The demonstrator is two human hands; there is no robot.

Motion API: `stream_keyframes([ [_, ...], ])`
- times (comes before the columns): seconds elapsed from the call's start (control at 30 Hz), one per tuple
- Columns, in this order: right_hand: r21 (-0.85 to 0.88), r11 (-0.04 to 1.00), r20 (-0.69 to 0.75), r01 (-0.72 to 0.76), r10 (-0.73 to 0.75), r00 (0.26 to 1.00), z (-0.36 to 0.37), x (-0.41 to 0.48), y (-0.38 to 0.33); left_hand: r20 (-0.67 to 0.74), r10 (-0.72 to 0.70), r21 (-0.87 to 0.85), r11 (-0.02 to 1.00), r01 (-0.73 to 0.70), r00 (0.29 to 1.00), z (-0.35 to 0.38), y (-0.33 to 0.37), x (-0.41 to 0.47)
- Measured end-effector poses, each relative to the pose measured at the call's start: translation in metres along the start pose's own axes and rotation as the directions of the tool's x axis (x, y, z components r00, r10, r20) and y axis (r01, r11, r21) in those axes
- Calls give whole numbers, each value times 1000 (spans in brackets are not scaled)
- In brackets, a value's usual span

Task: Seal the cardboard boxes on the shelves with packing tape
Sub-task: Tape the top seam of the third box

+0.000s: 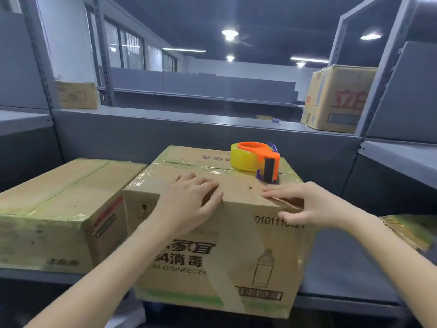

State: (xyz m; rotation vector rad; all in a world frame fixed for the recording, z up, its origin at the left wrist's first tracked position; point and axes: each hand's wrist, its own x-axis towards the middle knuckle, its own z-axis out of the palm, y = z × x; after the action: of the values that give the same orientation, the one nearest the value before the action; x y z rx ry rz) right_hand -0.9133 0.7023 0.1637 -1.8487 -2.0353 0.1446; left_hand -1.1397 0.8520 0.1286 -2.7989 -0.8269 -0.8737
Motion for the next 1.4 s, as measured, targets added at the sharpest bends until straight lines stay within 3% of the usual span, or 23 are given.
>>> stream_keyframes([
  [0.07,-58,998,-47,-20,17,999,3,2,-2,67,16,-68,998,-12,998,-6,-6,6],
  [0.2,-331,943,-185,-25,-39,982,19,16,-27,232,49,-143,990,-15,972,-21,-39,17],
  [0.33,-446,893,-285,-60,-79,955,52,43,-58,397,-48,-239,959,153,916,-36,-86,20],
  [0.47,-423,901,-408,-93,-98,908,78,61,-76,369,-59,-373,904,206,928,-32,-109,12],
  [0.57,-478,878,-475,-13,-247,845,80,54,-67,354,-82,-451,857,247,931,-30,-101,5],
  [0.67,-430,891,-463,149,-359,810,70,48,-32,221,-166,-401,883,245,961,-26,-71,-8],
  [0.77,-273,946,-480,175,-291,828,49,43,10,86,-158,-346,921,178,984,-15,-18,-20],
  [0.93,-26,999,-406,29,-37,913,33,43,42,200,-45,-315,943,108,979,-10,15,-11],
  [1.07,-143,988,-339,-49,-2,941,37,55,-5,192,23,-492,867,75,981,-22,-21,-1],
  [1.17,-87,996,-173,-8,-7,985,54,66,-61,181,-51,-390,913,119,982,-21,-57,15],
  [1.27,-192,981,-62,-19,7,998,69,79,-98,206,-76,-433,887,161,976,-11,-75,22],
  [1.4,-274,959,54,-69,87,995,70,88,-114,63,-112,-362,923,127,992,1,-78,19],
])
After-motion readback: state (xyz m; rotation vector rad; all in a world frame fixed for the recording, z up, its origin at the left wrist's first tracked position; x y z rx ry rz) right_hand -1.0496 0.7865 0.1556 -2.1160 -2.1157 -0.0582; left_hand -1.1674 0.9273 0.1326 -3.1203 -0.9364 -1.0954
